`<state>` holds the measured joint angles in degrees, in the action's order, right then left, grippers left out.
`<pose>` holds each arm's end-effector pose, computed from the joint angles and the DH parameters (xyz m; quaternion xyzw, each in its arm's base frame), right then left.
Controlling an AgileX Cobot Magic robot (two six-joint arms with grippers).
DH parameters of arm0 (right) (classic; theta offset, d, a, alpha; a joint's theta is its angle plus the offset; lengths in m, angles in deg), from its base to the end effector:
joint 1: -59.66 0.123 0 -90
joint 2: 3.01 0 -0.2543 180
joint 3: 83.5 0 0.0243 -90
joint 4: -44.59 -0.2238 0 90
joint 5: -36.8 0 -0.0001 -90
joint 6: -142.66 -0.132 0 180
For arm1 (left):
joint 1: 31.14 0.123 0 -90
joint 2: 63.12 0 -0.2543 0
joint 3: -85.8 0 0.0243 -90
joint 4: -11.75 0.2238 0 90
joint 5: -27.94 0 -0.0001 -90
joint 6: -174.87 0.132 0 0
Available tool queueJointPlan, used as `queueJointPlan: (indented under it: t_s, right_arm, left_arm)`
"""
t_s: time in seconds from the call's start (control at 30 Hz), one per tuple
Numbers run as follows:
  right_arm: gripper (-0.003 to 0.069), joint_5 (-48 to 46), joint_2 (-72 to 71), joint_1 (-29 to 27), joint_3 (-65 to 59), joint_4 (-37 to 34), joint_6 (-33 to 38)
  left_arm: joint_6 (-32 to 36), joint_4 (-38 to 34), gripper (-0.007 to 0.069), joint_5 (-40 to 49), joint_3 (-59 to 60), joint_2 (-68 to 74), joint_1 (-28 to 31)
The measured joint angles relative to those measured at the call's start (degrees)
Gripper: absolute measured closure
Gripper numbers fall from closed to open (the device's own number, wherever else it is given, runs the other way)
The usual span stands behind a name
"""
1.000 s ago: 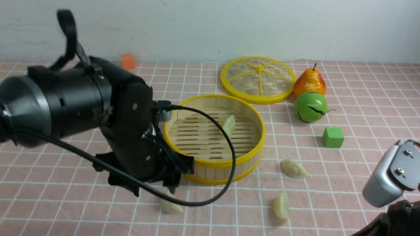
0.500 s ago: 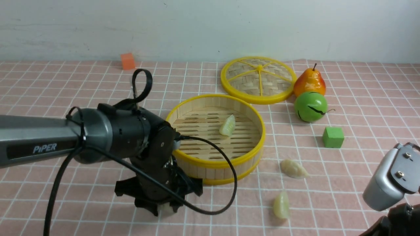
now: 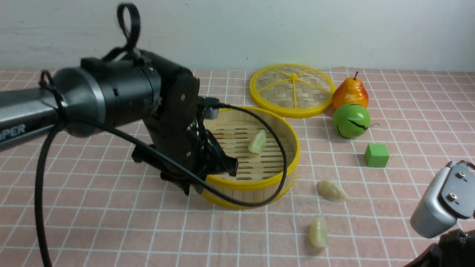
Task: Put the dumplings into the steamer on the table with the pink tablecloth.
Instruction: 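Place the dumpling into the bamboo steamer basket with the left gripper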
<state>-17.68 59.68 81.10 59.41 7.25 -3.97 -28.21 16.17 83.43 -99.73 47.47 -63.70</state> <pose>0.1335 0.1225 0.2377 -0.3157 0.8767 0.2719 0.2406 0.3044 -0.1844 0.2022 0.0975 0.9802 -0.0478 0.1656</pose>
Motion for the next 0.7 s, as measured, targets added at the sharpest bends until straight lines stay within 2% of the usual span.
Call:
queueJointPlan:
  t_s: [0.27, 0.7]
  right_arm:
    - [0.0541, 1.87, 0.00, 0.00, 0.00, 0.00, 0.00]
    - [0.0540, -0.72, 0.00, 0.00, 0.00, 0.00, 0.00]
  left_arm:
    - [5.97, 0.13, 0.0487, 3.53, -13.97, 2.63, 0.87]
    - [6.33, 0.18, 0.0487, 1.27, -26.47, 23.06, 4.49]
